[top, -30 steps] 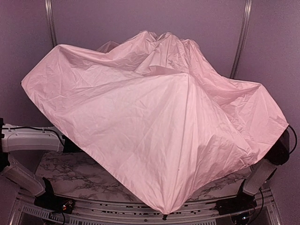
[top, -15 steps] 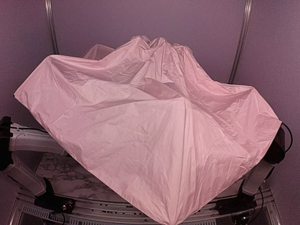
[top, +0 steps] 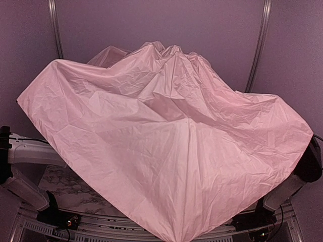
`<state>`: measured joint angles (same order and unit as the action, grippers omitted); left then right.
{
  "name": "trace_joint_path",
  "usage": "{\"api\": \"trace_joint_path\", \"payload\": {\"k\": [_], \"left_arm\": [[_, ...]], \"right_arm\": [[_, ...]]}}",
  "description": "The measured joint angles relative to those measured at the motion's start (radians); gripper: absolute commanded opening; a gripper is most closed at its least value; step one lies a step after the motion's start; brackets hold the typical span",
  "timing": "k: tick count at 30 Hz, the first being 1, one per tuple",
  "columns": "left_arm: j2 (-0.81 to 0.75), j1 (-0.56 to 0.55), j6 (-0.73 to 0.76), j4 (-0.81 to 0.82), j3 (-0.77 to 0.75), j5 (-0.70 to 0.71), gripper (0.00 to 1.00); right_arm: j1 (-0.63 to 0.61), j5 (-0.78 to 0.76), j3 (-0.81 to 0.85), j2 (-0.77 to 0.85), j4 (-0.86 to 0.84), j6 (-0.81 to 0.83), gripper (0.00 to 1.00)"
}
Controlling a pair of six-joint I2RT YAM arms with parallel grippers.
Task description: Put away the umbrella
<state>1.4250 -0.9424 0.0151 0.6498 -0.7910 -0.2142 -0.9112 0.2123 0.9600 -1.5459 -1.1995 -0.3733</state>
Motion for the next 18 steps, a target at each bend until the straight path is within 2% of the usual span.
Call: {"api": "trace_joint_path", "payload": {"k": [5, 18], "left_arm": [[-0.003, 0.000, -0.016, 0.028, 0.001, 0.035, 0.00], [0.007, -0.019, -0.054, 0.025, 0.033, 0.065, 0.00]], "right_arm": [[-0.015, 0.007, -0.044, 0.012, 0.143, 0.064, 0.01], [-0.023, -0.018, -0.109, -0.002, 0.117, 0.053, 0.02]]}}
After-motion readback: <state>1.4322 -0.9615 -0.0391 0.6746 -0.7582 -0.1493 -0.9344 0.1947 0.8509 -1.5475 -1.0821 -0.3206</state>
